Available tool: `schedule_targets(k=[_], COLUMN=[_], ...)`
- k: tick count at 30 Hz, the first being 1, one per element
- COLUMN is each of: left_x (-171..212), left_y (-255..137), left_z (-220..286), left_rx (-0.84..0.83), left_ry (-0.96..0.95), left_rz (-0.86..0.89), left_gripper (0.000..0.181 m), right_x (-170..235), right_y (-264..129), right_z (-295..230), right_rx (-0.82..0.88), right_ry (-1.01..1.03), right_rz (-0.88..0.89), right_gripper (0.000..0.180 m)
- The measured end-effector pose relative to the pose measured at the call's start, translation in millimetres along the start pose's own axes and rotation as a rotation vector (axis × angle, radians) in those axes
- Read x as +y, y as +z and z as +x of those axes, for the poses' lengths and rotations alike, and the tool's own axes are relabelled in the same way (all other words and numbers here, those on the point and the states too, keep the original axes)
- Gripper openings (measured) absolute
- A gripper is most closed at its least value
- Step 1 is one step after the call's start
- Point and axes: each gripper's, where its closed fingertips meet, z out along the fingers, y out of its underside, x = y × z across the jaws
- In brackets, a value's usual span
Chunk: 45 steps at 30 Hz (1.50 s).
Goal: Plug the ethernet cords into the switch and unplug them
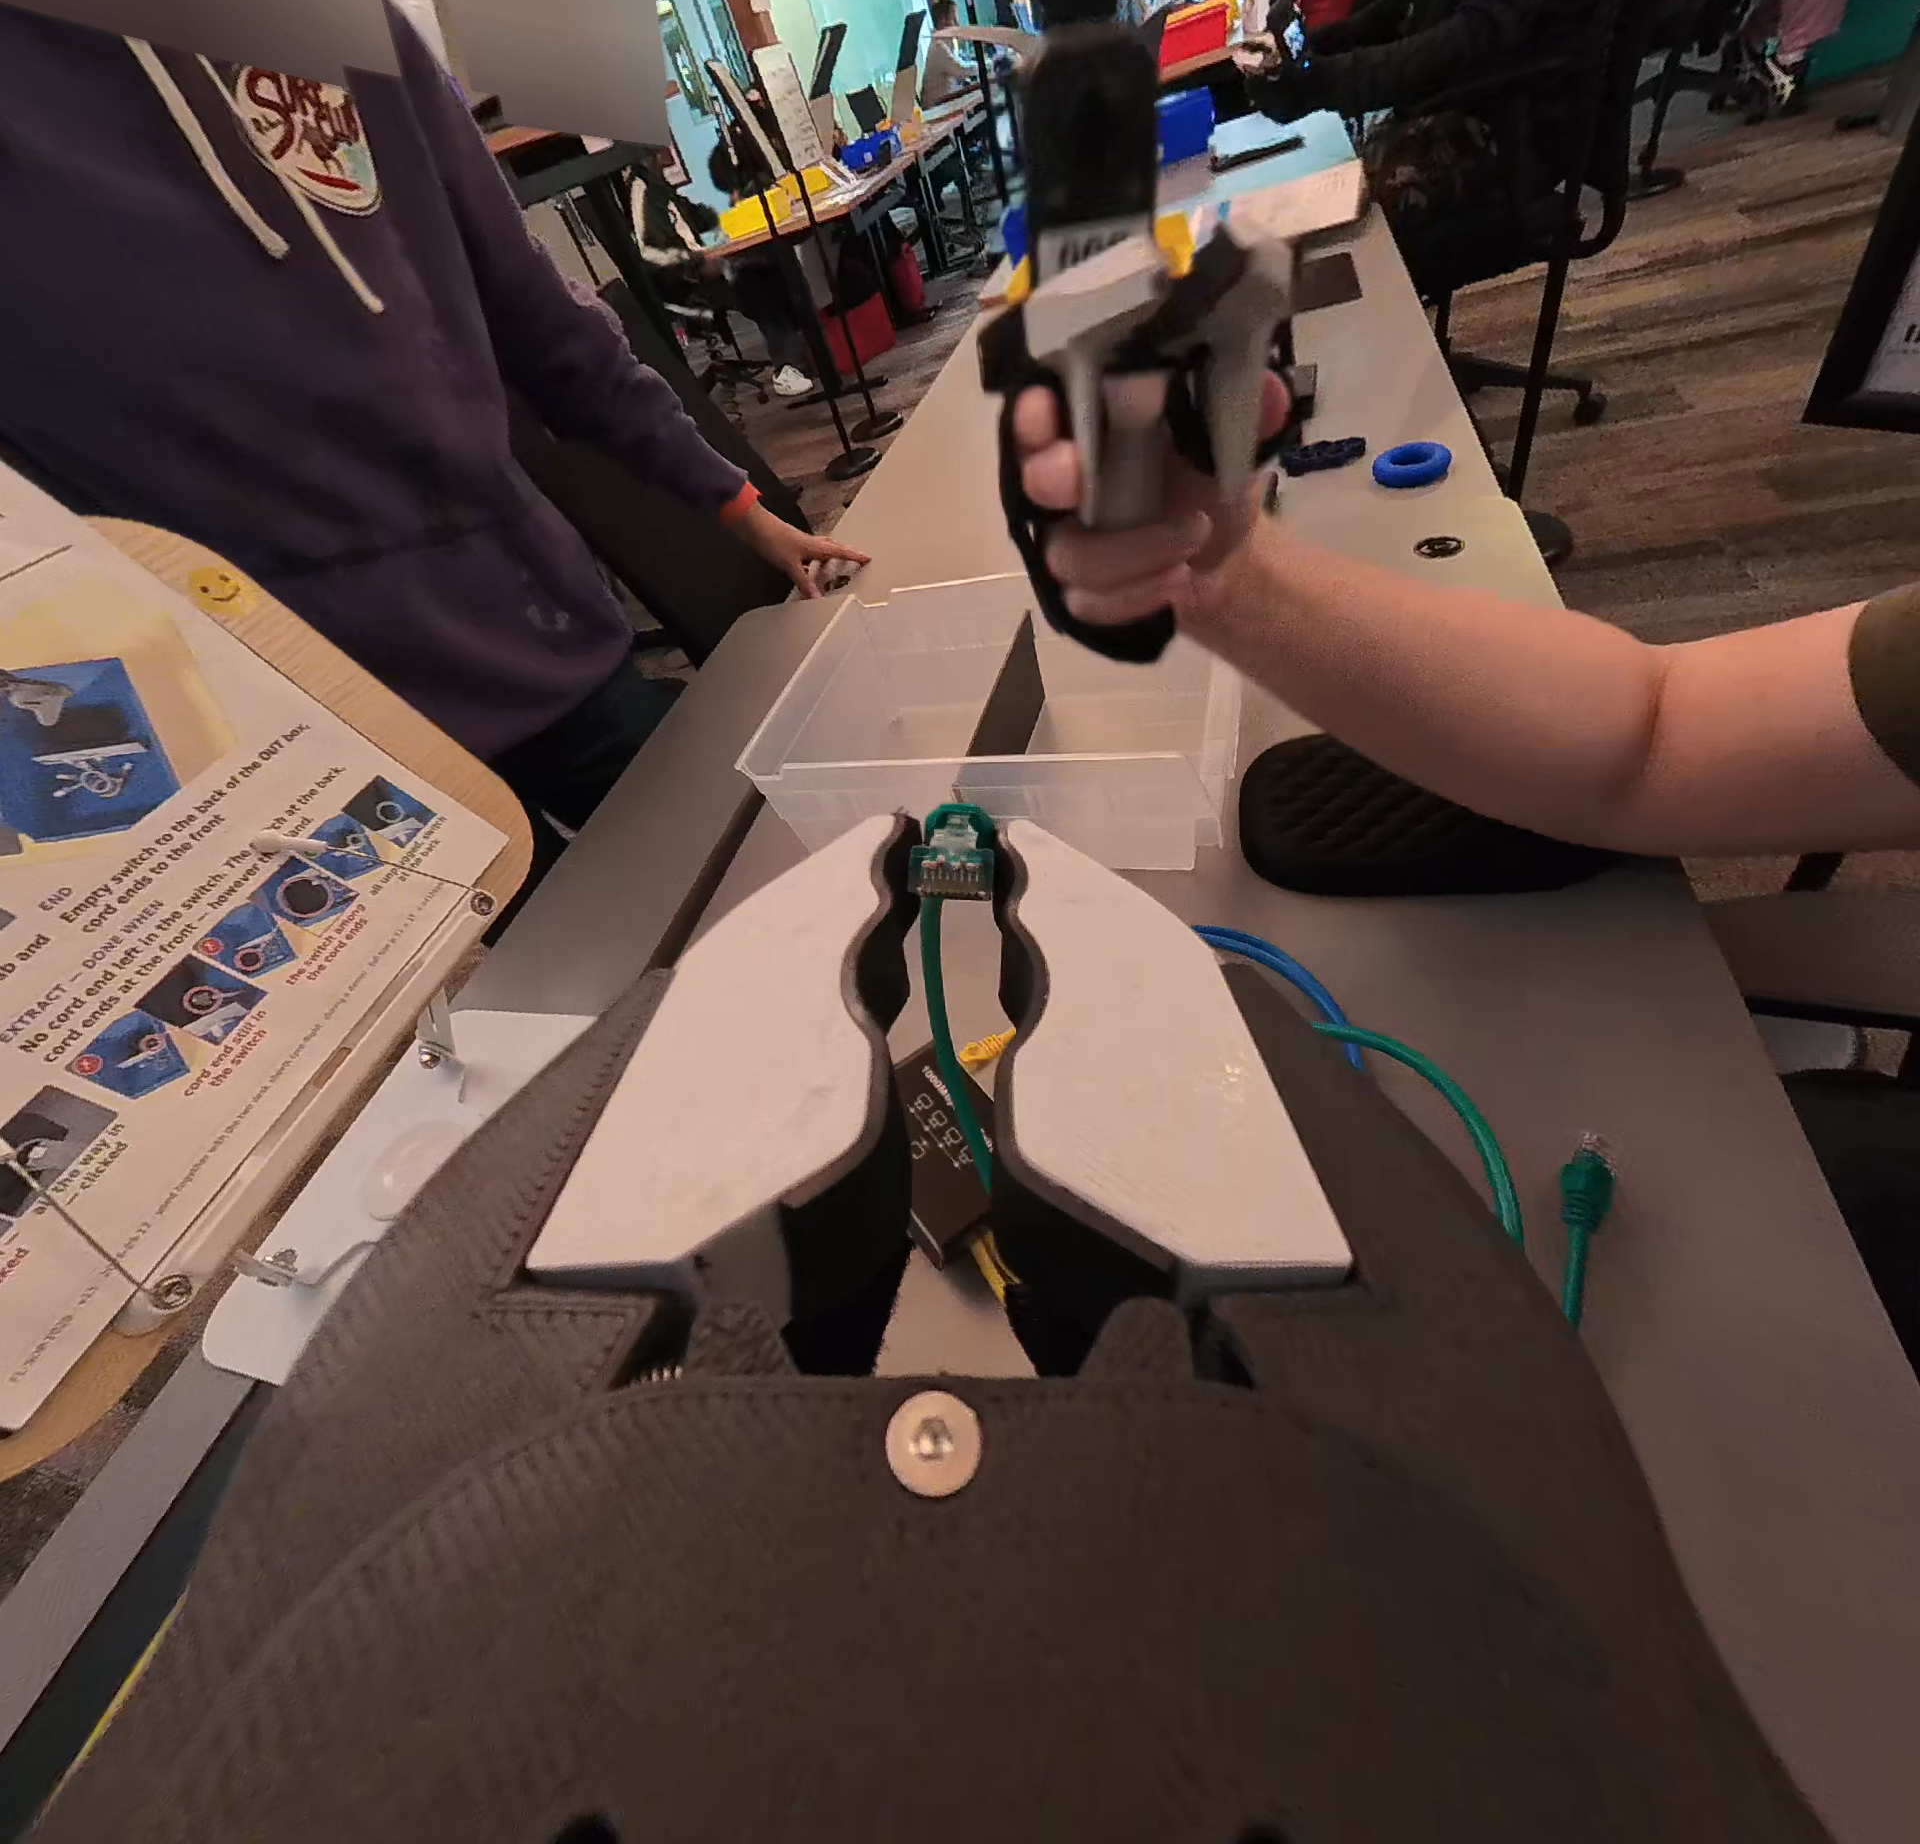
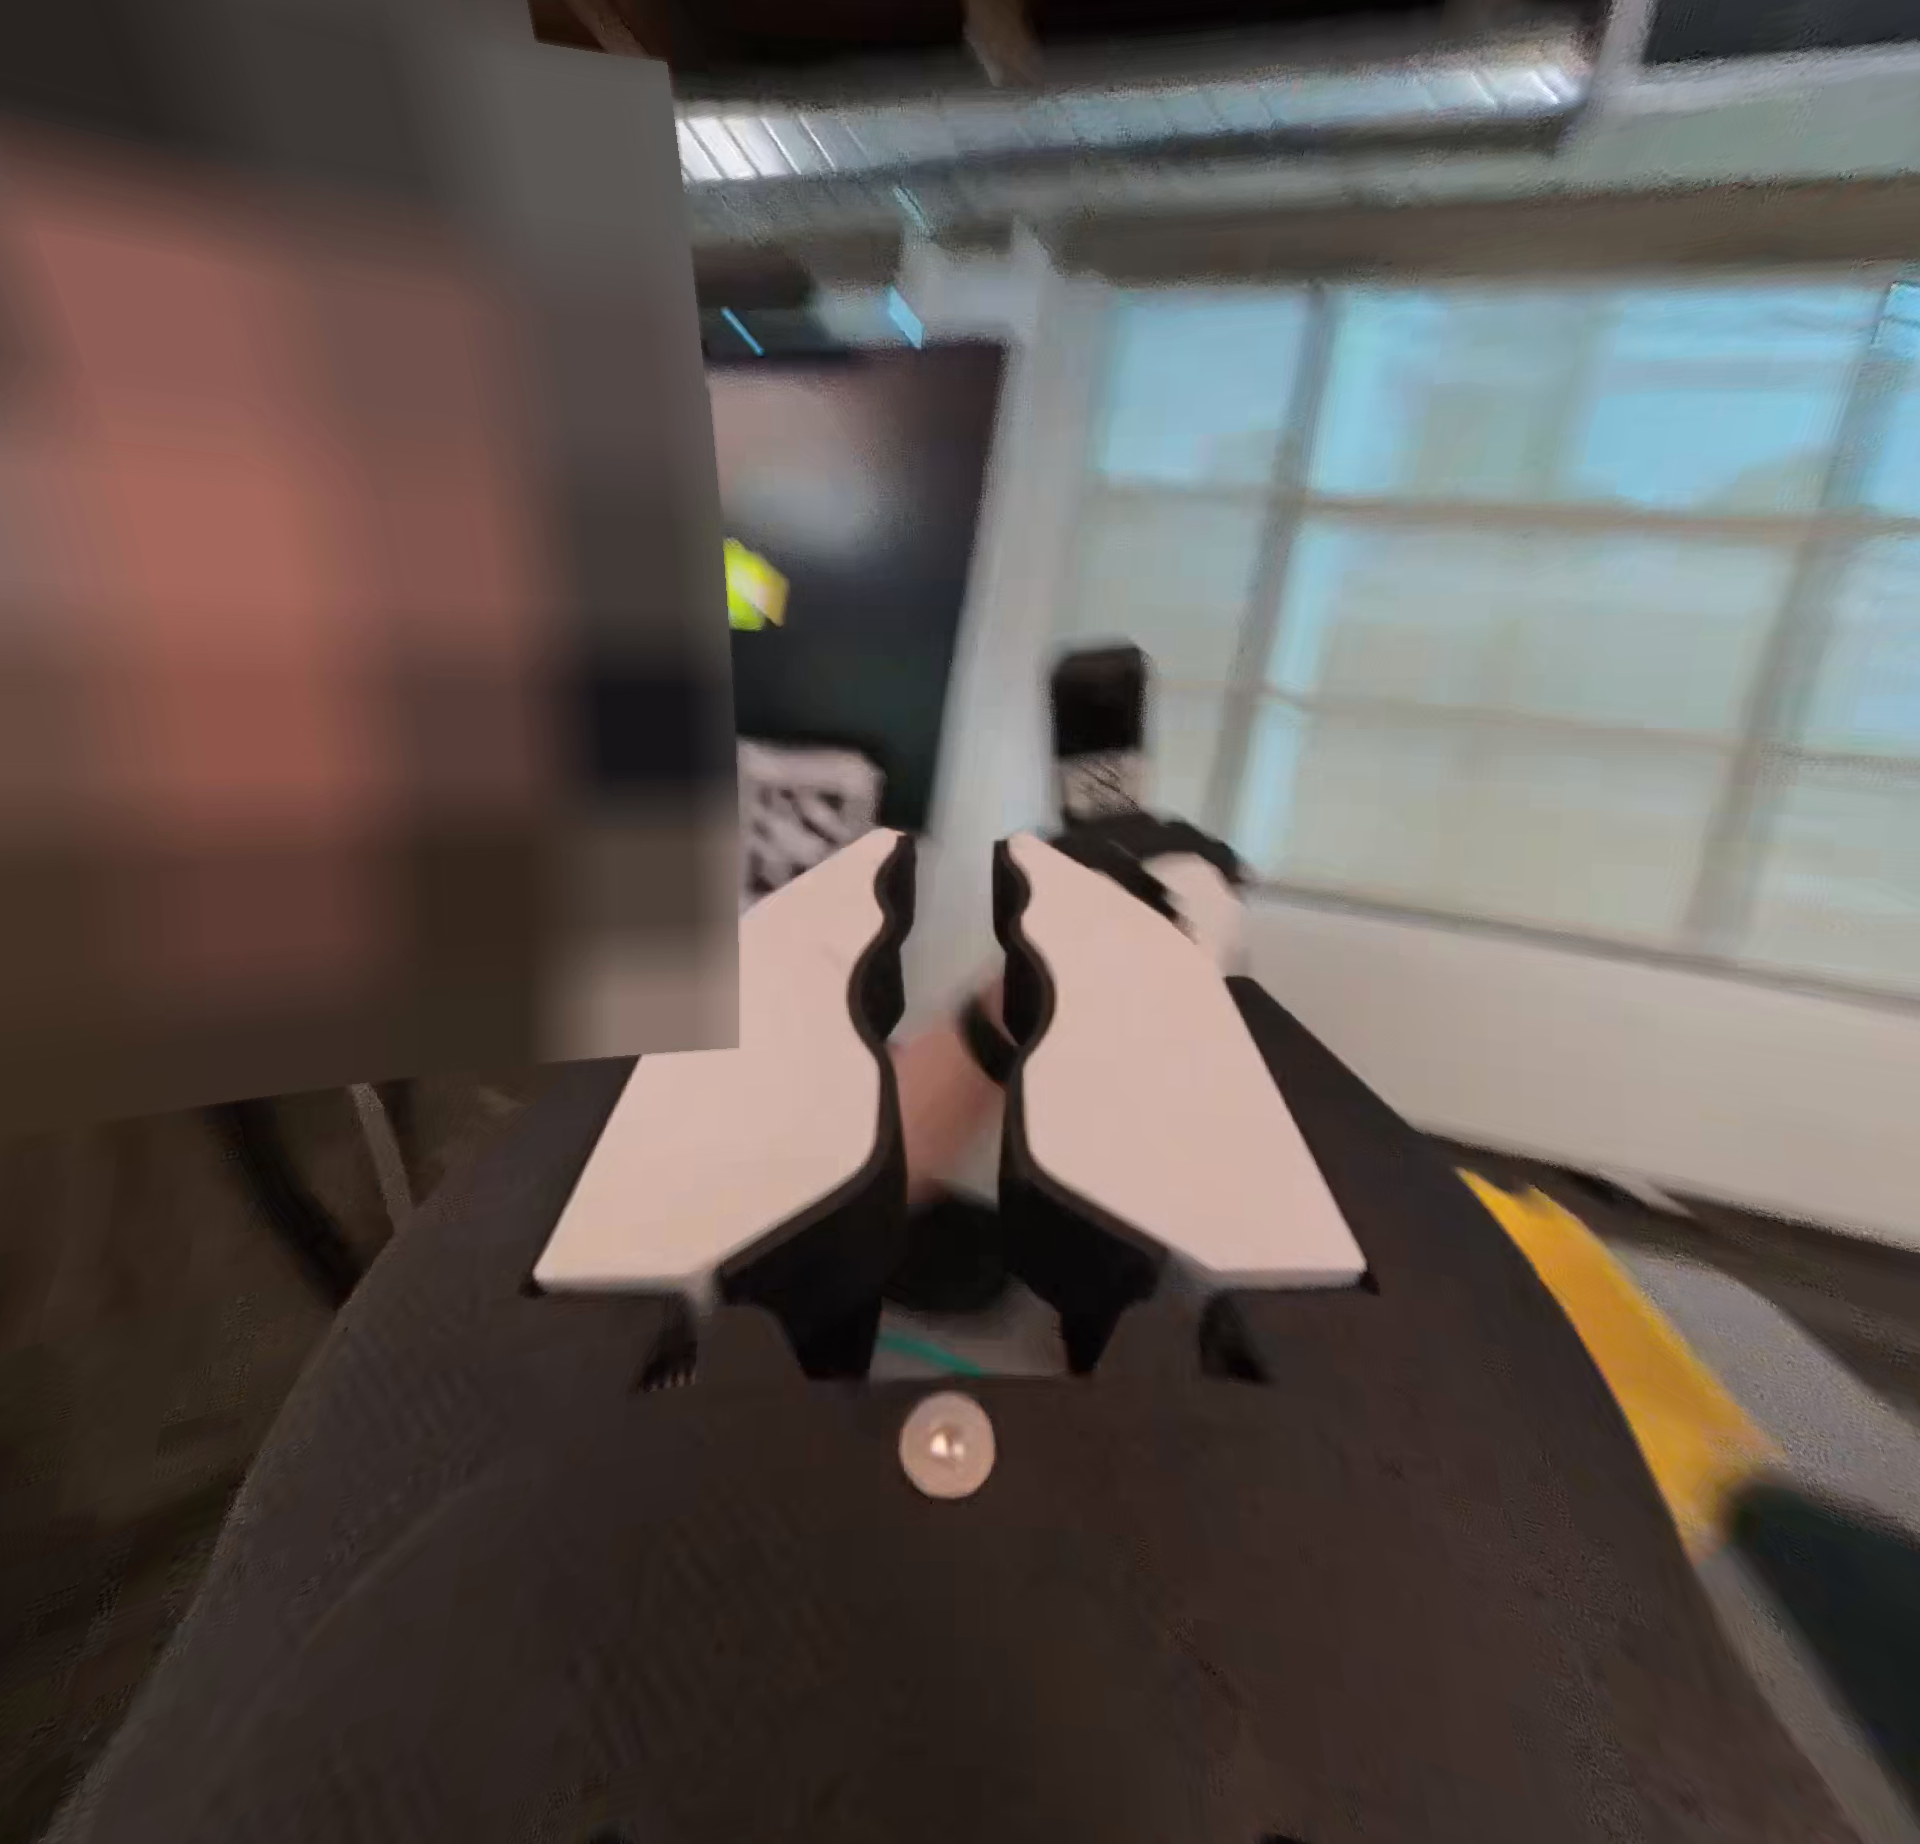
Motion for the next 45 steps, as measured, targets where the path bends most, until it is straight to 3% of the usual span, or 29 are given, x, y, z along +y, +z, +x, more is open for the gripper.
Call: schedule_targets(k=[1,4,11,19,23,27,29,32,35,37,38,39,40,45], left_x=[1,3,10,15,18,21,22,23,23,23,22,21,21,21], left_y=[2,8,14,15,19,21,22,23,24,24,23,23,22,23], left_z=[1,4,3,-2,-2,-1,-2,-2,-1,0,1,1,2,1], left_rx=[0.005,0.016,0.011,0.008,0.014,0.019,0.026,0.034,0.039,0.041,0.043,0.045,0.046,0.050], left_ry=[0.002,0.005,0.009,-0.011,-0.013,-0.016,-0.023,-0.034,-0.030,-0.026,-0.026,-0.027,-0.026,-0.034], left_rz=[-0.007,-0.017,-0.047,-0.055,-0.069,-0.075,-0.076,-0.075,-0.080,-0.080,-0.077,-0.075,-0.073,-0.070], left_gripper=[0.013,0.013,0.013,0.013,0.013,0.013,0.013,0.013,0.013,0.013,0.012,0.013,0.012,0.013], right_x=[4,-1,-36,-64,-54,-51,-54,-55,-56,-55,-54,-50,-46,-42], right_y=[-7,-39,-85,-190,-188,-174,-170,-168,-156,-151,-148,-144,-137,-136], right_z=[12,26,31,65,71,78,76,78,76,75,73,71,68,70], right_rx=[0.133,0.378,0.598,1.346,1.332,1.308,1.315,1.358,1.352,1.347,1.337,1.294,1.236,1.204], right_ry=[-0.070,-0.219,-0.330,-0.769,-0.999,-1.141,-1.313,-1.356,-1.412,-1.418,-1.438,-1.456,-1.480,-1.437], right_rz=[-0.114,-0.310,-0.307,-0.787,-0.989,-0.985,-1.074,-1.152,-1.176,-1.202,-1.220,-1.239,-1.215,-1.145], right_gripper=[0.011,0.002,0.000,0.005,0.008,0.018,0.032,0.055,0.059,0.051,0.037,0.007,0.000,0.000])
